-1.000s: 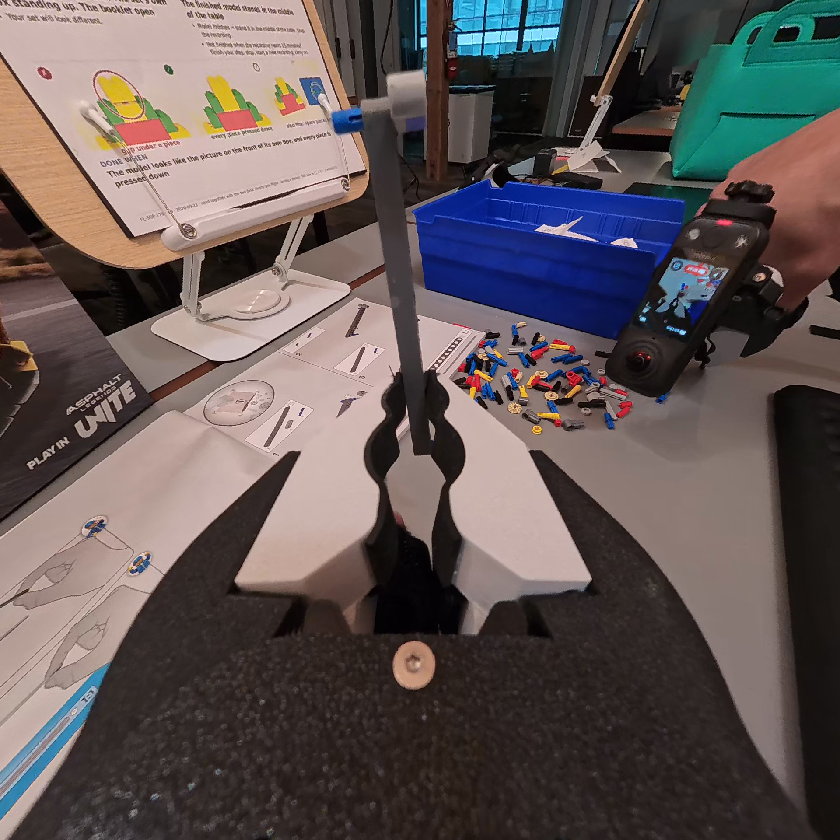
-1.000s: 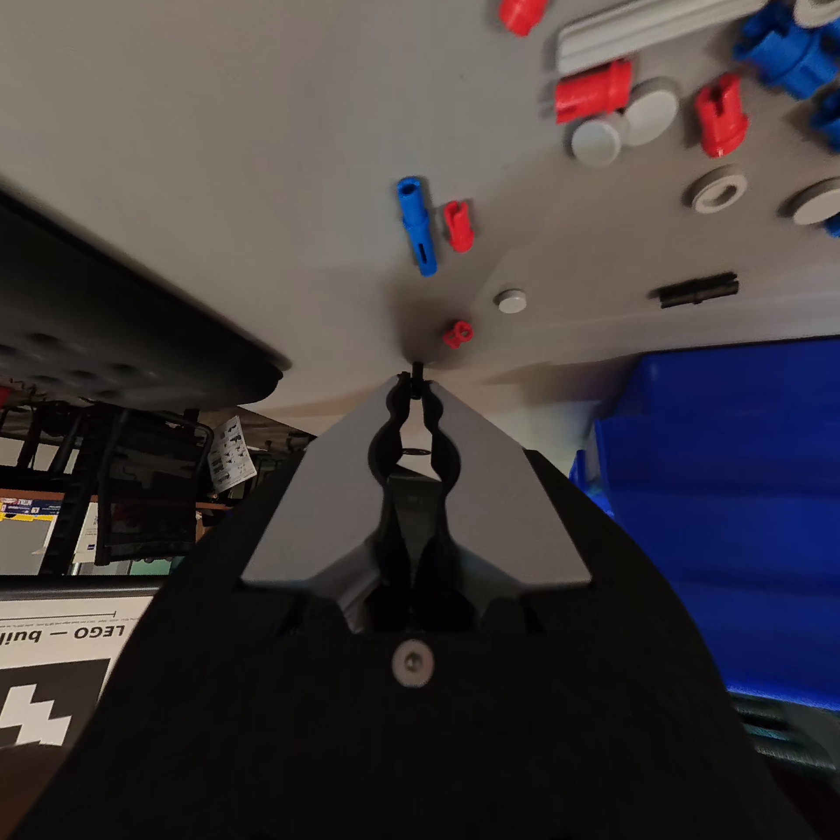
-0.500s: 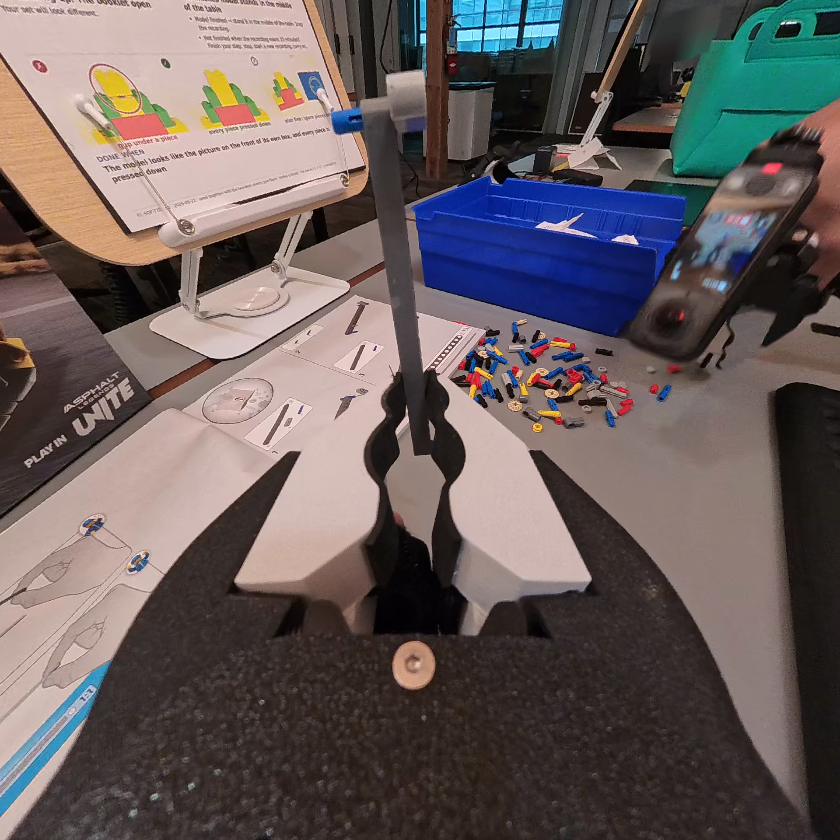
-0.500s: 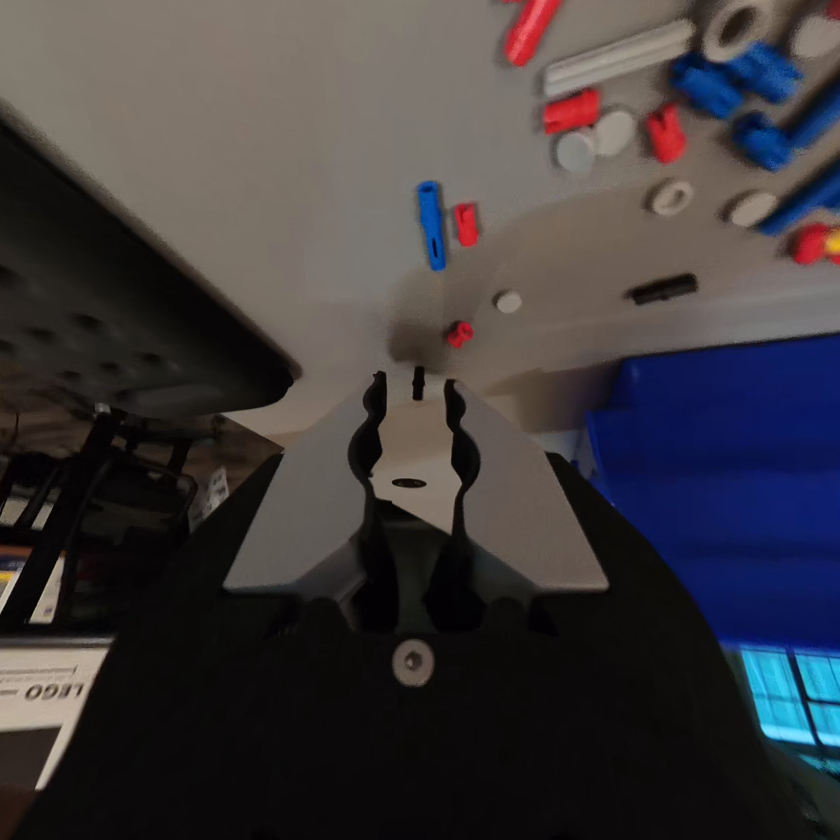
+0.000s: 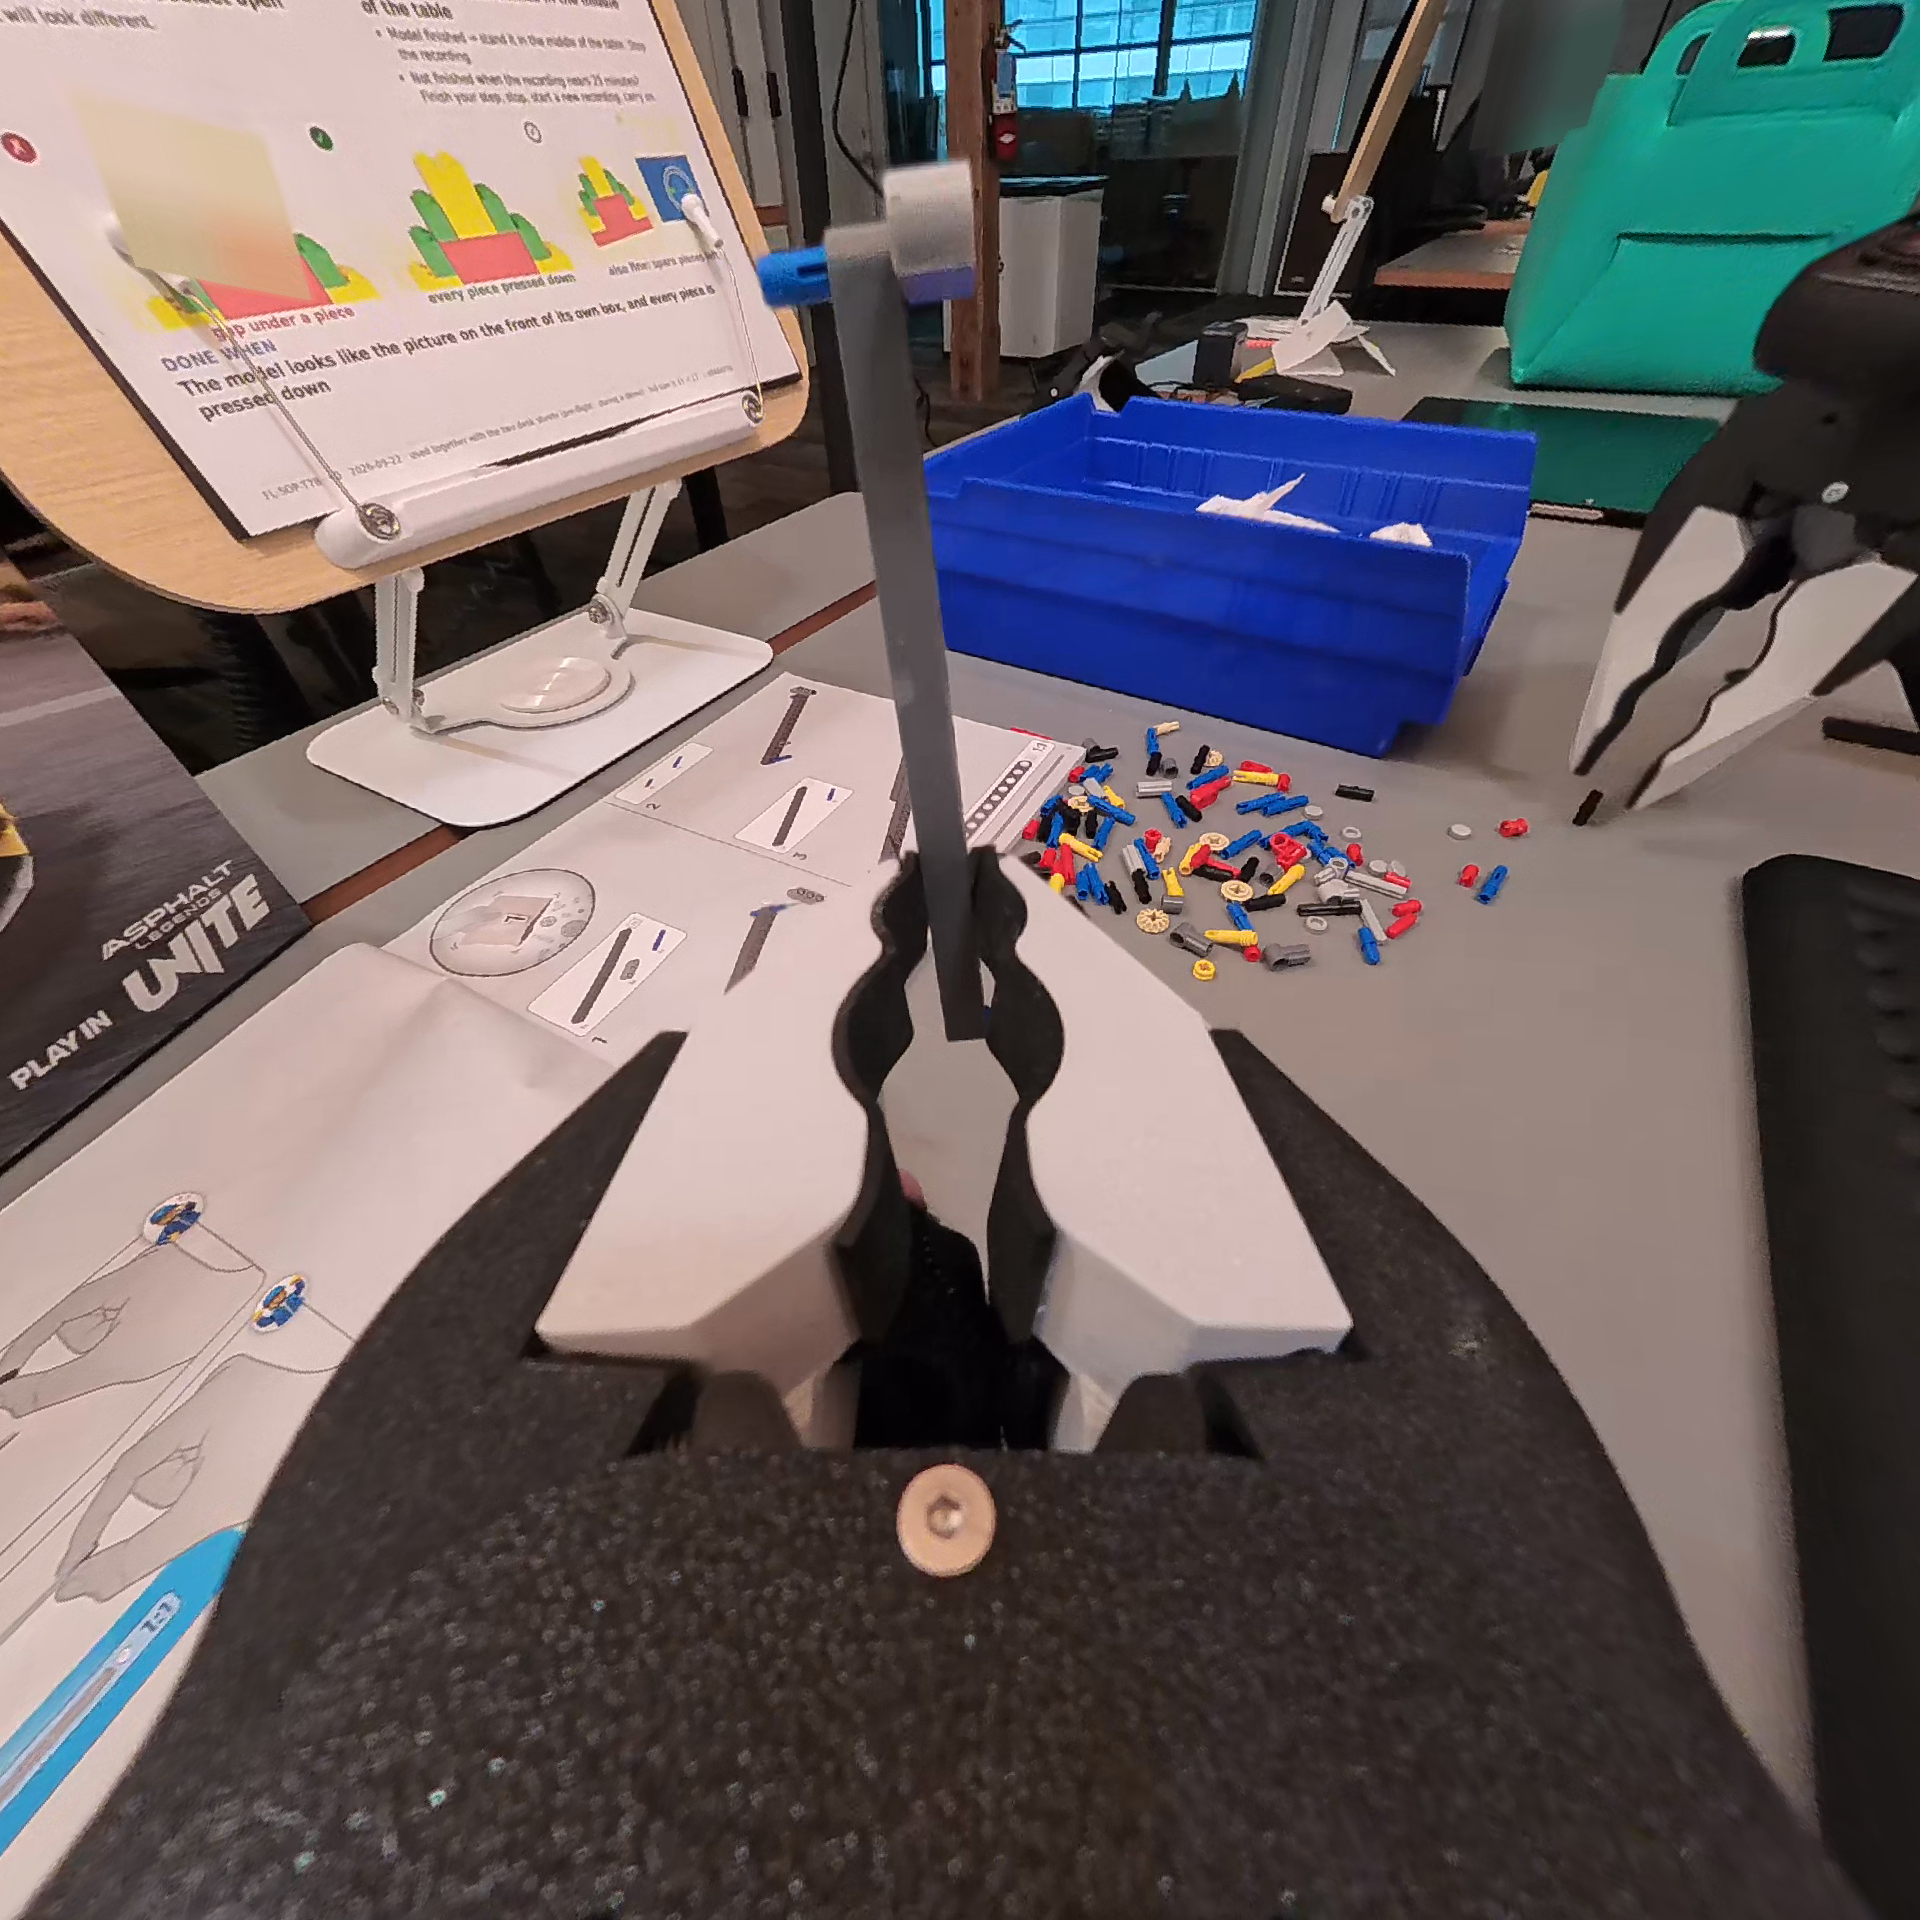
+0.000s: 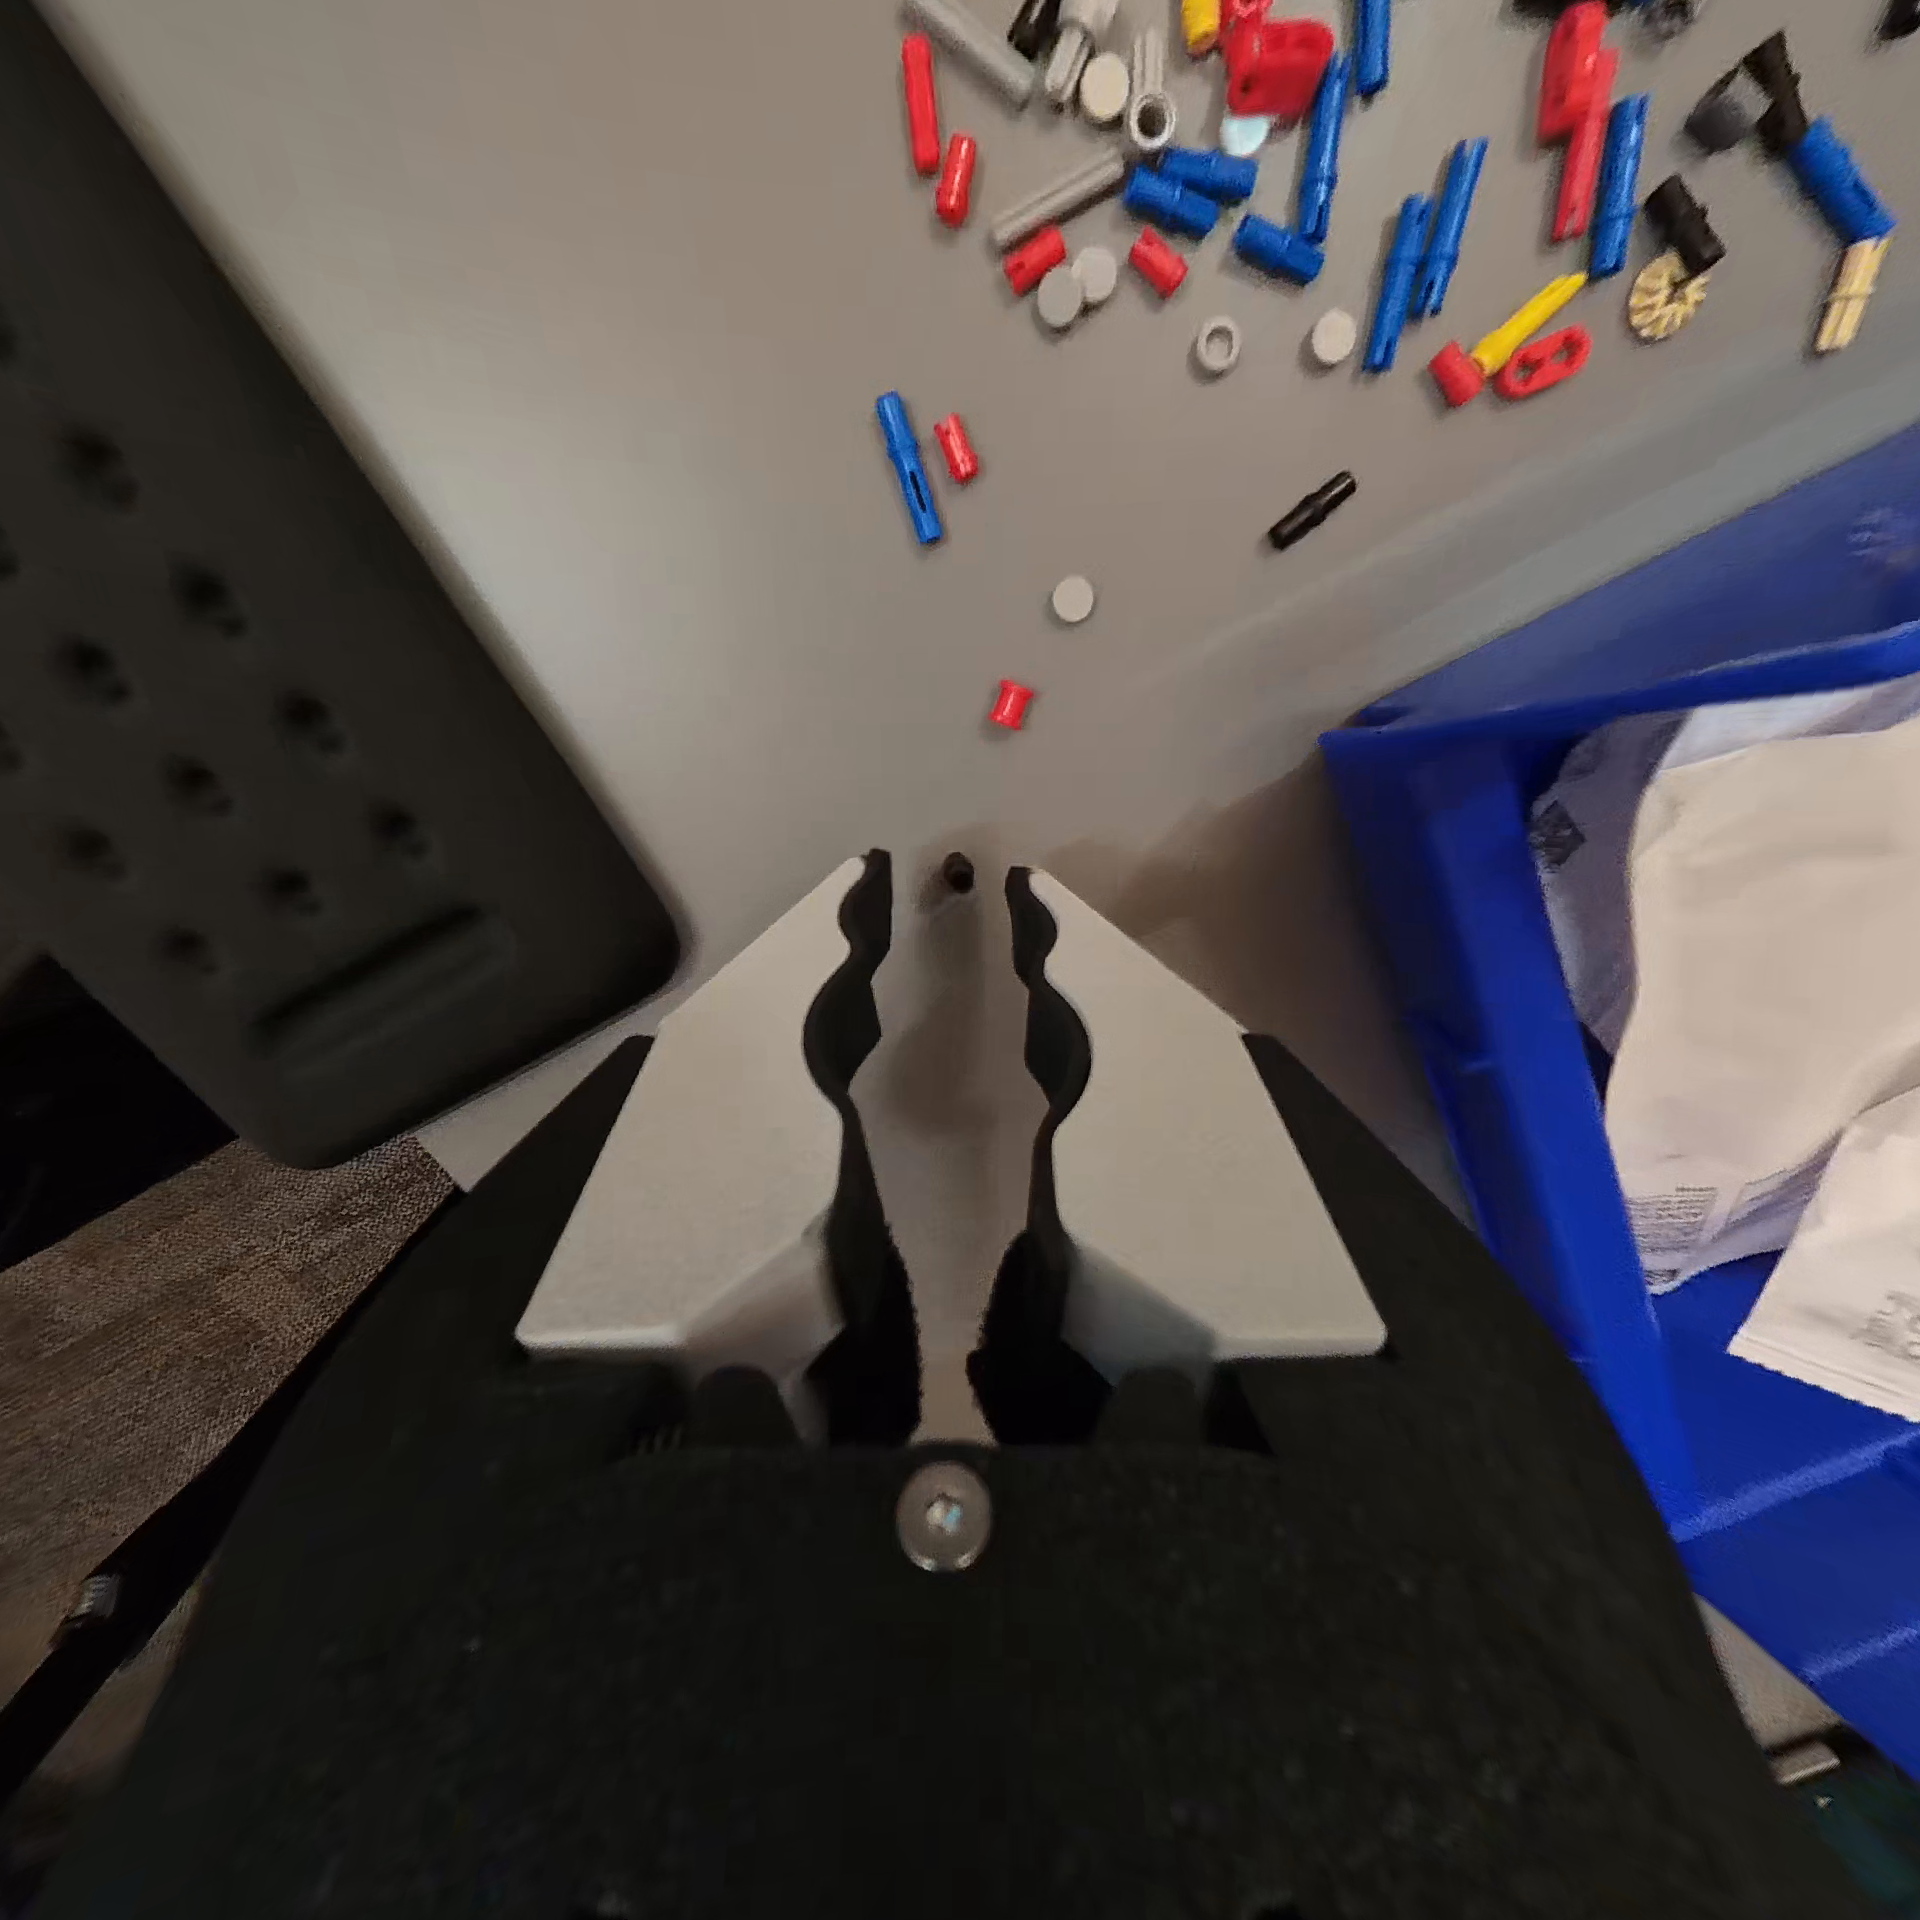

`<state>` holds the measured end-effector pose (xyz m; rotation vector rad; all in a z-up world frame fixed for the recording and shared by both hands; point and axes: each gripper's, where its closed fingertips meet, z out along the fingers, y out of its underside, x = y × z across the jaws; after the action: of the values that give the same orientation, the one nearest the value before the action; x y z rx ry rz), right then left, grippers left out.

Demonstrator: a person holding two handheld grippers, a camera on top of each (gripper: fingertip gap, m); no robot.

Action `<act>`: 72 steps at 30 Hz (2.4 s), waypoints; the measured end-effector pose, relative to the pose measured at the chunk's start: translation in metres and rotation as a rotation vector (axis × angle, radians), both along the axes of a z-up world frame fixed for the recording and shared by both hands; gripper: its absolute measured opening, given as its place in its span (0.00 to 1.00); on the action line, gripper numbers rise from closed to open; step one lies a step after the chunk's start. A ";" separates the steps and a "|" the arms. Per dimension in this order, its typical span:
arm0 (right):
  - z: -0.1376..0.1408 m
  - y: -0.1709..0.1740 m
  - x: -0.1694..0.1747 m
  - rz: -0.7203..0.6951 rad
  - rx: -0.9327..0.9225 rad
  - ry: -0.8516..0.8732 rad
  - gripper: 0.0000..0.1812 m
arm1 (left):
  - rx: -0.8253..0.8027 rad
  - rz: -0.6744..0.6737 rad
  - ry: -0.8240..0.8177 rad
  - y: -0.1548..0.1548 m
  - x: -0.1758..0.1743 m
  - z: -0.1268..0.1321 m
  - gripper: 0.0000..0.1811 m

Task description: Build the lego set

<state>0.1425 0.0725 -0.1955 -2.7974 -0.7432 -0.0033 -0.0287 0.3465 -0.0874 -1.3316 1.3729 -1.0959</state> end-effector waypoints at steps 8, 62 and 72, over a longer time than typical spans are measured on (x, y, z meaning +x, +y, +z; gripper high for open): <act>-0.010 0.001 0.002 0.008 0.012 0.011 0.10 | 0.009 -0.006 0.019 -0.002 0.002 -0.006 0.04; -0.014 -0.002 0.004 0.049 -0.033 -0.014 0.03 | 0.012 -0.007 0.048 0.001 0.004 -0.016 0.04; 0.059 0.075 -0.036 0.040 0.375 -0.027 0.03 | -0.097 -0.058 0.000 -0.007 0.004 -0.007 0.04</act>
<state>0.1063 0.1476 -0.1368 -2.4302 -0.7195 -0.1569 -0.0249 0.3400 -0.0947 -1.3680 1.3808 -1.2144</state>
